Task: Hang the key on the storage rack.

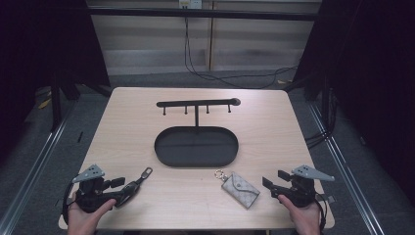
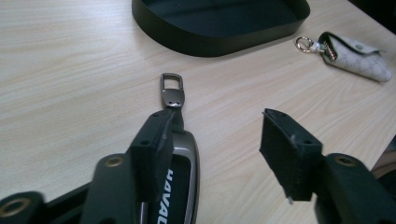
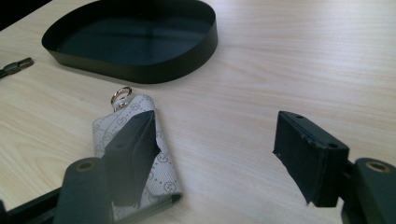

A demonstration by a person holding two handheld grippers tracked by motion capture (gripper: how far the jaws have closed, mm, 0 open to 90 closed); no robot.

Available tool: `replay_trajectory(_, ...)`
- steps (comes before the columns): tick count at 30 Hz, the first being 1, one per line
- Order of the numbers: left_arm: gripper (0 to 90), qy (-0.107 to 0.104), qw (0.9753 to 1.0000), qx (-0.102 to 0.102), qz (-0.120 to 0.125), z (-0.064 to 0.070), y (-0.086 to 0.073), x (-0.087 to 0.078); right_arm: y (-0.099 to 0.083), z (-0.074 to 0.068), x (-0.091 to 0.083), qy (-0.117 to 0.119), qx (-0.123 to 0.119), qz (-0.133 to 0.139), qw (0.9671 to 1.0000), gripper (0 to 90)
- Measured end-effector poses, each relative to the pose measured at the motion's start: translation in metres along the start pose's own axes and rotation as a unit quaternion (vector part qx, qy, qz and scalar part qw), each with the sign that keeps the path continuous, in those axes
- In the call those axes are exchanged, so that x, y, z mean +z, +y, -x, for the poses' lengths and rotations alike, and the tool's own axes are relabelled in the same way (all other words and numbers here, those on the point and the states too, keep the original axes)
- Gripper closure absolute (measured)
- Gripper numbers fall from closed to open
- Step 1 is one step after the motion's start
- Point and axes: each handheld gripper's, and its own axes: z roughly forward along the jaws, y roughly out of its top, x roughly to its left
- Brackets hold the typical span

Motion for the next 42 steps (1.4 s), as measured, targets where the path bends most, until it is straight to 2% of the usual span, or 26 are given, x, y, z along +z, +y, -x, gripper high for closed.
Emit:
replay_trajectory(3, 46.7, -0.005, 1.0000, -0.001, -0.003, -0.002, 0.000, 0.001, 0.000, 0.001, 0.002, 0.000, 0.002, -0.006, 1.0000, 26.1)
replay_trajectory(5, 47.3, 0.001, 1.0000, -0.003, -0.006, -0.001, 0.000, 0.002, 0.000, 0.002, 0.002, 0.003, 0.001, -0.009, 1.0000, 26.0)
replay_trajectory(6, 49.9, 0.018, 0.9997, 0.015, -0.012, 0.001, 0.000, 0.002, 0.000, 0.001, 0.002, 0.004, 0.002, -0.011, 0.9999, 26.0)
replay_trajectory(7, 52.2, 0.018, 0.9997, 0.015, -0.012, 0.001, 0.000, 0.002, 0.000, 0.001, 0.002, 0.004, 0.002, -0.011, 0.9999, 26.0)
replay_trajectory(8, 52.2, 0.030, 0.9989, 0.033, -0.015, 0.005, 0.001, 0.002, 0.000, 0.001, 0.003, 0.005, -0.001, -0.013, 0.9999, 26.0)
replay_trajectory(9, 53.6, 0.030, 0.9989, 0.033, -0.015, 0.005, 0.001, 0.002, -0.001, 0.000, 0.003, 0.005, -0.003, -0.014, 0.9999, 26.0)
replay_trajectory(10, 53.6, 0.021, 0.9993, 0.028, -0.016, 0.007, 0.002, 0.003, -0.001, 0.000, 0.003, 0.005, -0.003, -0.014, 0.9999, 26.0)
replay_trajectory(11, 55.1, 0.022, 0.9990, 0.033, -0.020, 0.009, 0.003, 0.003, -0.001, 0.000, 0.003, 0.005, -0.003, -0.016, 0.9999, 25.8)
replay_trajectory(13, 55.1, 0.028, 0.9987, 0.036, -0.023, 0.010, 0.003, 0.004, -0.001, 0.000, 0.003, 0.004, -0.002, -0.017, 0.9999, 25.3)
replay_trajectory(14, 55.0, 0.045, 0.9980, 0.032, -0.030, 0.011, 0.003, 0.005, 0.000, 0.001, 0.004, 0.001, 0.001, -0.017, 0.9999, 24.0)
replay_trajectory(16, 55.0, 0.045, 0.9980, 0.032, -0.031, 0.011, 0.004, 0.005, 0.000, 0.000, 0.004, 0.000, -0.003, -0.018, 0.9998, 24.0)
replay_trajectory(17, 54.7, 0.039, 0.9982, 0.034, -0.032, 0.011, 0.006, 0.004, 0.000, -0.001, 0.004, 0.000, -0.004, -0.020, 0.9998, 23.9)
replay_trajectory(19, 49.8, 0.039, 0.9978, 0.038, -0.039, 0.011, 0.009, 0.004, 0.000, -0.002, 0.004, -0.001, -0.006, -0.020, 0.9998, 23.9)
replay_trajectory(21, 45.6, 0.018, 0.9981, 0.030, -0.051, 0.009, 0.014, 0.006, 0.000, -0.002, 0.004, 0.000, -0.005, -0.020, 0.9998, 23.6)
replay_trajectory(22, 43.7, 0.017, 0.9978, 0.030, -0.056, 0.009, 0.017, 0.008, -0.001, -0.002, 0.005, 0.001, -0.004, -0.022, 0.9998, 23.4)
replay_trajectory(28, 43.4, 0.027, 0.9953, 0.052, -0.078, 0.014, 0.031, 0.013, -0.001, -0.001, 0.006, 0.004, -0.002, -0.026, 0.9997, 23.0)
replay_trajectory(31, 43.3, 0.034, 0.9953, 0.044, -0.079, 0.014, 0.035, 0.014, -0.001, -0.001, 0.005, 0.003, -0.002, -0.025, 0.9997, 23.2)
replay_trajectory(32, 43.3, 0.044, 0.9943, 0.042, -0.088, 0.013, 0.040, 0.016, -0.001, -0.002, 0.005, 0.003, -0.003, -0.025, 0.9997, 23.5)
replay_trajectory(36, 43.5, 0.052, 0.9937, 0.040, -0.091, 0.014, 0.047, 0.016, -0.001, -0.003, 0.006, 0.005, -0.005, -0.028, 0.9996, 23.5)
replay_trajectory(37, 44.1, 0.060, 0.9919, 0.047, -0.102, 0.014, 0.052, 0.017, -0.001, -0.003, 0.006, 0.005, -0.006, -0.029, 0.9996, 23.5)
replay_trajectory(38, 45.3, 0.061, 0.9916, 0.050, -0.102, 0.015, 0.054, 0.018, -0.001, -0.002, 0.006, 0.006, -0.006, -0.028, 0.9996, 23.5)
replay_trajectory(39, 45.6, 0.061, 0.9916, 0.050, -0.102, 0.015, 0.054, 0.018, -0.001, -0.002, 0.006, 0.006, -0.006, -0.028, 0.9996, 23.5)
replay_trajectory(40, 45.6, 0.053, 0.9902, 0.050, -0.119, 0.014, 0.057, 0.022, -0.001, -0.002, 0.006, 0.008, -0.007, -0.029, 0.9995, 23.5)
replay_trajectory(42, 47.7, 0.052, 0.9903, 0.054, -0.117, 0.014, 0.060, 0.024, -0.001, -0.002, 0.007, 0.010, -0.009, -0.033, 0.9994, 23.5)
